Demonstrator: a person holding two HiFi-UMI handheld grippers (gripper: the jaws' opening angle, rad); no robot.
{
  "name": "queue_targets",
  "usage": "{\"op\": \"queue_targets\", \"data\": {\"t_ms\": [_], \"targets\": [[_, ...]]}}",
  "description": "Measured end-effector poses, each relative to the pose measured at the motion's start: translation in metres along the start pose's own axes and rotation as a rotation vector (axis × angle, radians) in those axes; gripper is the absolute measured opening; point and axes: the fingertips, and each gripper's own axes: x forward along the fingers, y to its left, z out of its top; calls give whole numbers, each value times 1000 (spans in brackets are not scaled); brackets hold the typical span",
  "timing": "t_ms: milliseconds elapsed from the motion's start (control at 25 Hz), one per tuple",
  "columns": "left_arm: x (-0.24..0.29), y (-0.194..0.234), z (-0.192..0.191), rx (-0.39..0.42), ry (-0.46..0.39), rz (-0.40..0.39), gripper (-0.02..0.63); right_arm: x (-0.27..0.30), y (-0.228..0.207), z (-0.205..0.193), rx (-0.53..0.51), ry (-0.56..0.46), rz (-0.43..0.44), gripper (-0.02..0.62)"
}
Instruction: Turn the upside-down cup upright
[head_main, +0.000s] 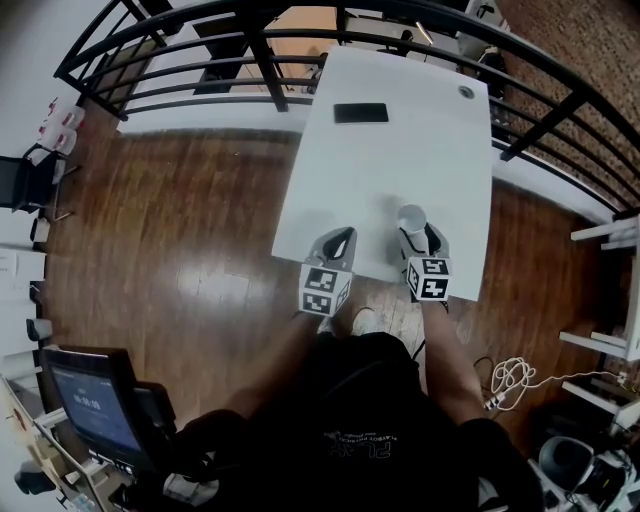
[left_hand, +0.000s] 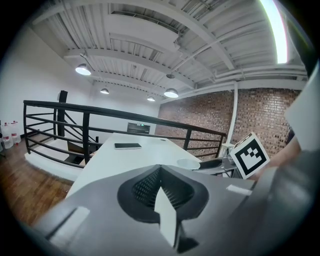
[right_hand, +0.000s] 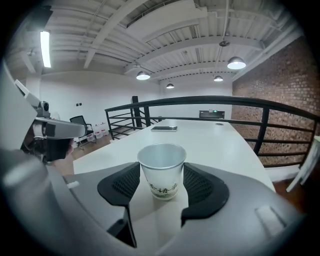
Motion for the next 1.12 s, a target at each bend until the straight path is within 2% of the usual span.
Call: {"op": "queue_targets", "data": {"t_ms": [240,440,640,880,1120], "targets": [[1,-6,-2,9,3,-16,-3,-2,-1,-12,17,15,-14,289],[1,-9,-2,15,1,-16,-3,-5,-4,-14,27,18,-19,331],[-1,-11,0,33,-4,-13,-3,-17,-7,-7,24,-12,-25,331],[-2,-21,9,57,-20,-13,-3,-47,-10,21,24,-95,-18,335],[-8,-34,16,60,-24,17,-3,-78,-16,32,19,-167,-14,242]]}}
